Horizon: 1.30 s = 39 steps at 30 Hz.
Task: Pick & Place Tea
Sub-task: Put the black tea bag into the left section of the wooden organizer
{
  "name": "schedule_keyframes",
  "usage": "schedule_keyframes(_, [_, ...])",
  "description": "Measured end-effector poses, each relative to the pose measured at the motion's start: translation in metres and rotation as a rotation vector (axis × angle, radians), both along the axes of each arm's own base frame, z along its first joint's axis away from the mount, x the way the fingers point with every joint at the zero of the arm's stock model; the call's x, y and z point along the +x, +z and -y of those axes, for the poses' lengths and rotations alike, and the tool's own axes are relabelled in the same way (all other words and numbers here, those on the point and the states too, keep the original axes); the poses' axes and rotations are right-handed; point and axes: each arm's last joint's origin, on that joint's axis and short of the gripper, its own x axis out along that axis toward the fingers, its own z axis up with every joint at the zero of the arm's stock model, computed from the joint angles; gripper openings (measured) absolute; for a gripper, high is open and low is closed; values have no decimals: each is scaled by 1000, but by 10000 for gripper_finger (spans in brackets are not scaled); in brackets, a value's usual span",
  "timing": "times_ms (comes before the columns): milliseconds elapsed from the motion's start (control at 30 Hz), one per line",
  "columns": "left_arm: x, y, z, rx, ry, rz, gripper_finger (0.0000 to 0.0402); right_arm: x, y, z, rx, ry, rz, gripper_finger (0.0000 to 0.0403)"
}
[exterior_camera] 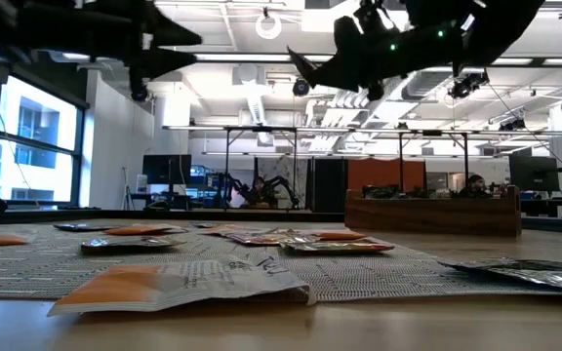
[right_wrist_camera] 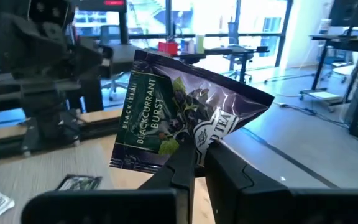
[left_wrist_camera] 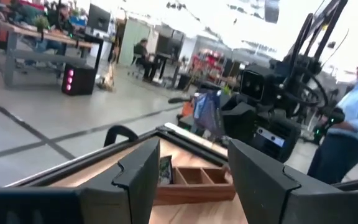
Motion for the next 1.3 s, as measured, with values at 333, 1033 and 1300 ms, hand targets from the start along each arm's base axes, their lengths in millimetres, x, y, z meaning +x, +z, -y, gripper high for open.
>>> schedule_keyframes(333, [102,3,-9,-15,21,-174,188,6,-18,2,13,-39,-76,31])
schedule_keyframes(1033, [147,6,-15,-109,127,-288,85,7,-16,1,-35,-21,-78,31])
schedule_keyframes(1300, [147,5,-15,-82,125,-308,10,7,-15,0,-72,9,-87,26])
